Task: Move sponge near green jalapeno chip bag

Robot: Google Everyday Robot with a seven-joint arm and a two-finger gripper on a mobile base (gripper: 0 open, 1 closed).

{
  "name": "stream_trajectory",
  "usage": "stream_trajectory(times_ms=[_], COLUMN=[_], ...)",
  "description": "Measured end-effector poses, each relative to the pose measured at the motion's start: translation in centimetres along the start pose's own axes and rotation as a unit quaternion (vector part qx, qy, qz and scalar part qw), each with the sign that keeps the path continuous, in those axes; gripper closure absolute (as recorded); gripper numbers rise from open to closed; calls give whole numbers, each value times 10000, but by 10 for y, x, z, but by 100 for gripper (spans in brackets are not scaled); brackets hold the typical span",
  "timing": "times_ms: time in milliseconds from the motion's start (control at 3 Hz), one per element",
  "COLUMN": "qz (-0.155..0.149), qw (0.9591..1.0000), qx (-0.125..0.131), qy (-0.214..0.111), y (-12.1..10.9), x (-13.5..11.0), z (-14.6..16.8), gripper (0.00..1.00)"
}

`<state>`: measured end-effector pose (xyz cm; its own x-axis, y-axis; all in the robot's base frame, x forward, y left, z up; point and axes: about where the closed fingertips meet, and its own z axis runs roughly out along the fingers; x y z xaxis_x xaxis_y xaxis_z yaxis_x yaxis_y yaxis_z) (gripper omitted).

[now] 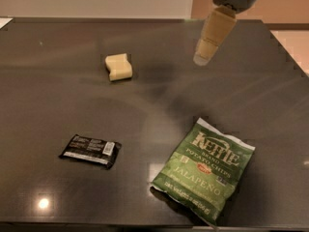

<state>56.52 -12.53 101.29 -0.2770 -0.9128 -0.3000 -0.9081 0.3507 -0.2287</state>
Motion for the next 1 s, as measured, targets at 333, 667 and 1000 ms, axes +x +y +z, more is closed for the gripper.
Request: stream_trajectory(times_ms=[333,667,1000], qz=[250,547,959], qw=[9996,9983,9952], qx=[-102,-172,-198], qy=[-121,-124,-3], y=[-12,-15,-14], x=[-38,-65,-83], z=[20,41,63], gripper=[0,0,0])
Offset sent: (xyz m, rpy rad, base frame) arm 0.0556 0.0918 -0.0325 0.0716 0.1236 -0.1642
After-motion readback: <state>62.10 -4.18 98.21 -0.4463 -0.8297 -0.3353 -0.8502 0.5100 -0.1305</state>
